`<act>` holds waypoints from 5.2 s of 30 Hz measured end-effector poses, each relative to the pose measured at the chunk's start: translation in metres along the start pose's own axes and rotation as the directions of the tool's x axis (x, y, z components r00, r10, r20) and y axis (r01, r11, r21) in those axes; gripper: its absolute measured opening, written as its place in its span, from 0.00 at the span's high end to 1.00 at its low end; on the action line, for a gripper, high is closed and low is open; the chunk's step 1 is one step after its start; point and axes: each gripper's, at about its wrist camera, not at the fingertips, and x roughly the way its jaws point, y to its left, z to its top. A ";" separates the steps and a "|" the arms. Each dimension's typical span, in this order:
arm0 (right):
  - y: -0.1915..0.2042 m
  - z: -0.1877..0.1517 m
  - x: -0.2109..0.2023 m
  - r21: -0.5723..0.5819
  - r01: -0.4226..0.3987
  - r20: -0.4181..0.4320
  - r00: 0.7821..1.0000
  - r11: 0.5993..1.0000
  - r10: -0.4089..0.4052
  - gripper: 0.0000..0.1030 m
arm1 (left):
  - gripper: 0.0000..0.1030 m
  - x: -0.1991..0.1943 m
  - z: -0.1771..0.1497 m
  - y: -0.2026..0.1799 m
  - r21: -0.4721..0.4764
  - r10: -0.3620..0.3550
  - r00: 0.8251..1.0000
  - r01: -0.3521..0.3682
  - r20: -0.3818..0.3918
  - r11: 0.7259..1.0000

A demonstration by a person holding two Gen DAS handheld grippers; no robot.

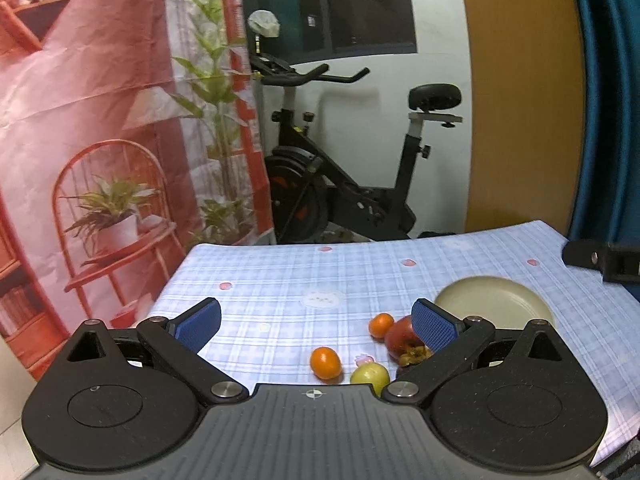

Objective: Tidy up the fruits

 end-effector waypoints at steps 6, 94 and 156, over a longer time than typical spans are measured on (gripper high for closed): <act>-0.007 -0.008 0.012 0.017 -0.069 0.064 0.996 0.997 0.068 0.00 | 0.05 0.012 -0.007 0.004 -0.023 -0.013 1.000 0.014 0.010 1.000; 0.100 -0.120 0.080 -0.338 -0.545 -0.358 0.829 0.767 0.430 0.44 | 0.47 0.112 -0.114 0.024 -0.336 -0.471 0.840 0.376 -0.271 0.864; 0.041 -0.084 0.081 -0.214 -0.423 -0.172 0.903 0.880 0.393 0.38 | 0.46 0.116 -0.041 -0.044 -0.024 -0.539 0.815 0.547 -0.213 0.837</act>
